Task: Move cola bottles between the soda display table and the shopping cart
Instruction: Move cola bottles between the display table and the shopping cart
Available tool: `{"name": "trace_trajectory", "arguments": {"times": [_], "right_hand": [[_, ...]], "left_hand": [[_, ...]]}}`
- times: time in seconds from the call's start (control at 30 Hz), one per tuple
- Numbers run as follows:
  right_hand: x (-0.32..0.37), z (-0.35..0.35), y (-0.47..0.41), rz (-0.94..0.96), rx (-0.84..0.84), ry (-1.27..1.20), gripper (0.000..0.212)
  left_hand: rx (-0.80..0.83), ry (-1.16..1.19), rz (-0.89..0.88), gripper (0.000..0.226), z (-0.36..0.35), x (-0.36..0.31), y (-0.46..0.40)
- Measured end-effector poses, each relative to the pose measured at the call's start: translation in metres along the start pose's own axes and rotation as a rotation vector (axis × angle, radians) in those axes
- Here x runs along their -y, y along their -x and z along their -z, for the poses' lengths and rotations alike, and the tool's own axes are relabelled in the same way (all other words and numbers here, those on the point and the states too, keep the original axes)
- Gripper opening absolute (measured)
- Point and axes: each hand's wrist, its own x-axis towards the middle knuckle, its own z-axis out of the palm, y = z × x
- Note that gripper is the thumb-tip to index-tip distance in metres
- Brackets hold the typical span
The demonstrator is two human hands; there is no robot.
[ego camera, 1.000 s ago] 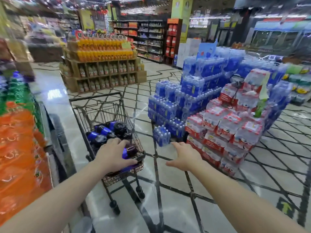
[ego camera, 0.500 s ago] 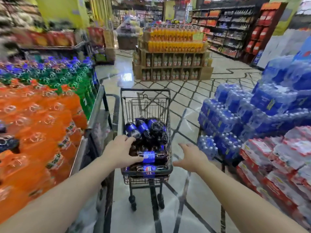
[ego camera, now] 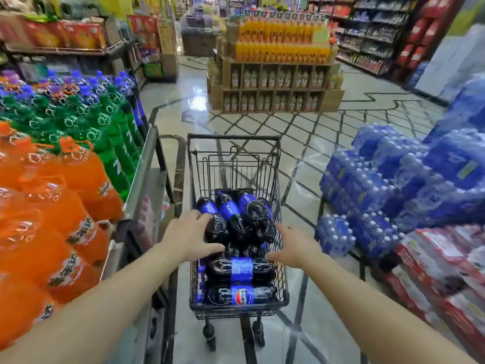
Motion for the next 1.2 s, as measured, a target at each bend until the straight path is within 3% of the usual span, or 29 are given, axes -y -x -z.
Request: {"name": "trace_trajectory", "arguments": {"times": [0.4,0.6,0.7,0.93,1.2], "right_hand": [[0.021,0.003,-0.14,-0.175,0.099,-0.056,0.092],[0.003,-0.012,-0.228,-0.226,0.194,-0.1,0.098],[-0.003,-0.022,-0.277,-0.233,0.227,-0.107,0.091],[-0.009,-0.055,-0.379,-0.321,0.316,-0.127,0.132],[-0.014,-0.096,-0.444,-0.469,0.414,-0.285,0.101]], "left_hand": [[0.128,-0.033,-0.141,0.099,-0.01,0.054,-0.173],[0.155,-0.004,-0.098,0.098,-0.026,0.058,-0.241],[0.177,0.035,-0.063,0.096,-0.036,0.059,-0.276],[0.239,0.065,-0.031,0.092,-0.072,0.057,-0.353],[0.307,0.076,0.022,0.092,-0.113,0.076,-0.39]]}}
